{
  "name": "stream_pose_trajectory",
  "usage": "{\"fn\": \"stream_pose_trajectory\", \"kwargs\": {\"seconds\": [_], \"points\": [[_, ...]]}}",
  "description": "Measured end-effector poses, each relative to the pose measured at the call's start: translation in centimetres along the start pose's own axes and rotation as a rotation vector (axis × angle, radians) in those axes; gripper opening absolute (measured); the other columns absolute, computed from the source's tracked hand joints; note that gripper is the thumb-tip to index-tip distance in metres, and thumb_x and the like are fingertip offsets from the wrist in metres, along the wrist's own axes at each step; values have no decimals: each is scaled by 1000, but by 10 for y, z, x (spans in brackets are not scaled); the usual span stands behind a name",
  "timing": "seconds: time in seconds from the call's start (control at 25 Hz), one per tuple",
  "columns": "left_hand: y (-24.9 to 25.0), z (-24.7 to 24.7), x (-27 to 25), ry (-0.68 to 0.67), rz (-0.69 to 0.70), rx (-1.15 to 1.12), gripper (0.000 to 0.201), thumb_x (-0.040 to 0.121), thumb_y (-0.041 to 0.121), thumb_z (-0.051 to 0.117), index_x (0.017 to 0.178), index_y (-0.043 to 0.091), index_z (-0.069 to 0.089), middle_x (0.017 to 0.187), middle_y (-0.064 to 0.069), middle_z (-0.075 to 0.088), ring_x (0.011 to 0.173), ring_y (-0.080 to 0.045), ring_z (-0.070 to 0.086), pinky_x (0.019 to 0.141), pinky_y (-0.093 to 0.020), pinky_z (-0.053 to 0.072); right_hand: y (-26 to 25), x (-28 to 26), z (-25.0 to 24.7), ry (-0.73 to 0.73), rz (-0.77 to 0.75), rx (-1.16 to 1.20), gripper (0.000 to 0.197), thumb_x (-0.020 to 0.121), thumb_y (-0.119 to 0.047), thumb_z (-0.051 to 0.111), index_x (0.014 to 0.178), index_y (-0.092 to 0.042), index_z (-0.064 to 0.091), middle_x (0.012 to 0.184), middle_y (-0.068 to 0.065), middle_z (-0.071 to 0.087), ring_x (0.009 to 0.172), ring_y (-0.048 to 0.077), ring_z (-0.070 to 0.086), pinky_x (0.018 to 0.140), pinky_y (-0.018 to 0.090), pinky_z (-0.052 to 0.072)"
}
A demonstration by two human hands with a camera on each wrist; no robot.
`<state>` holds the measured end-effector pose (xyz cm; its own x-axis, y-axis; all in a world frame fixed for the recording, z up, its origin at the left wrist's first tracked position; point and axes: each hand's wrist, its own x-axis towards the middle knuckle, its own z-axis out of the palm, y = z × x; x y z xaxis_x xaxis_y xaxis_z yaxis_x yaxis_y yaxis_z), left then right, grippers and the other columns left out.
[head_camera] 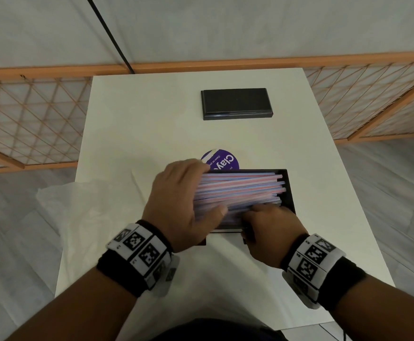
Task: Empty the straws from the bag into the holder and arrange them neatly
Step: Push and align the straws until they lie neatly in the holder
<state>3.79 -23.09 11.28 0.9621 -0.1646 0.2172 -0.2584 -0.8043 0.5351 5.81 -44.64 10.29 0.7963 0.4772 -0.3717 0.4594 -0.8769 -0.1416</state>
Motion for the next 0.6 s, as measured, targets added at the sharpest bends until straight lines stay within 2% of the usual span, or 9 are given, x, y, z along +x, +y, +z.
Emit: {"fn": "stream_pose_trajectory", "kwargs": {"seconds": [0.04, 0.12, 0.2, 0.24, 0.32, 0.36, 0.4, 0.48, 0.6], "points": [[-7, 2, 0, -136, -40, 27, 104, 69, 76, 61, 146, 9, 42, 152, -9, 46, 142, -27, 40, 118, -47, 32, 0, -5, -1, 71, -36, 29, 21, 69, -39, 61, 80, -22, 68, 82, 0, 66, 77, 31, 64, 69, 37, 53], [-16, 13, -5, -299, -53, 106, 137, 56, 88, 62, 158, 12, 13, 167, -5, 21, 156, -23, 14, 127, -48, 11, -2, -13, -6, 232, -95, 61, 33, 68, -49, 61, 85, -21, 65, 86, 0, 62, 81, 28, 59, 70, 38, 52], [-19, 23, -8, -262, -79, 96, 138, 56, 86, 64, 158, 10, 12, 165, -6, 26, 156, -23, 17, 128, -47, 10, -11, -11, -12, 257, -94, 44, 59, 71, -65, 55, 109, -20, 62, 109, 3, 60, 102, 28, 55, 85, 44, 49], [-19, 25, -7, -229, -105, 77, 137, 57, 85, 64, 158, 9, 14, 164, -7, 29, 155, -23, 20, 127, -44, 8, -15, -6, -13, 197, -77, 33, 78, 72, -72, 51, 128, -18, 54, 131, 6, 54, 122, 30, 48, 98, 50, 44], [-17, 27, -4, -201, -138, 65, 137, 56, 85, 64, 159, 9, 16, 164, -7, 30, 154, -23, 21, 125, -37, 2, -22, 7, -11, 9, -50, -2, 108, 73, -82, 41, 155, -15, 16, 164, 8, 13, 150, 33, 9, 118, 58, 17], [-18, 27, -4, -199, -142, 60, 137, 56, 85, 65, 159, 9, 15, 164, -7, 29, 154, -23, 21, 125, -36, 1, -26, 13, -10, -62, -63, -20, 113, 74, -84, 38, 156, -15, 1, 166, 7, -5, 152, 32, -7, 120, 59, 5], [-18, 28, -4, -197, -144, 46, 137, 56, 84, 65, 159, 9, 15, 165, -6, 29, 154, -22, 20, 124, -35, 0, -29, 16, -8, -101, -94, -37, 113, 76, -83, 37, 156, -15, -6, 165, 7, -12, 151, 31, -14, 120, 59, -1], [-20, 28, -5, -201, -142, 28, 136, 57, 83, 65, 159, 10, 13, 165, -5, 27, 155, -20, 17, 125, -34, -2, -34, 16, -7, -87, -154, -45, 108, 80, -79, 40, 156, -15, -4, 166, 7, -10, 151, 30, -12, 119, 58, -6], [-21, 30, -4, -202, -136, 33, 135, 58, 83, 65, 160, 11, 12, 166, -4, 26, 155, -19, 16, 125, -33, -2, -32, 18, -10, -63, -115, -23, 112, 78, -79, 42, 156, -15, -7, 165, 5, -13, 151, 29, -14, 119, 59, -4]]}}
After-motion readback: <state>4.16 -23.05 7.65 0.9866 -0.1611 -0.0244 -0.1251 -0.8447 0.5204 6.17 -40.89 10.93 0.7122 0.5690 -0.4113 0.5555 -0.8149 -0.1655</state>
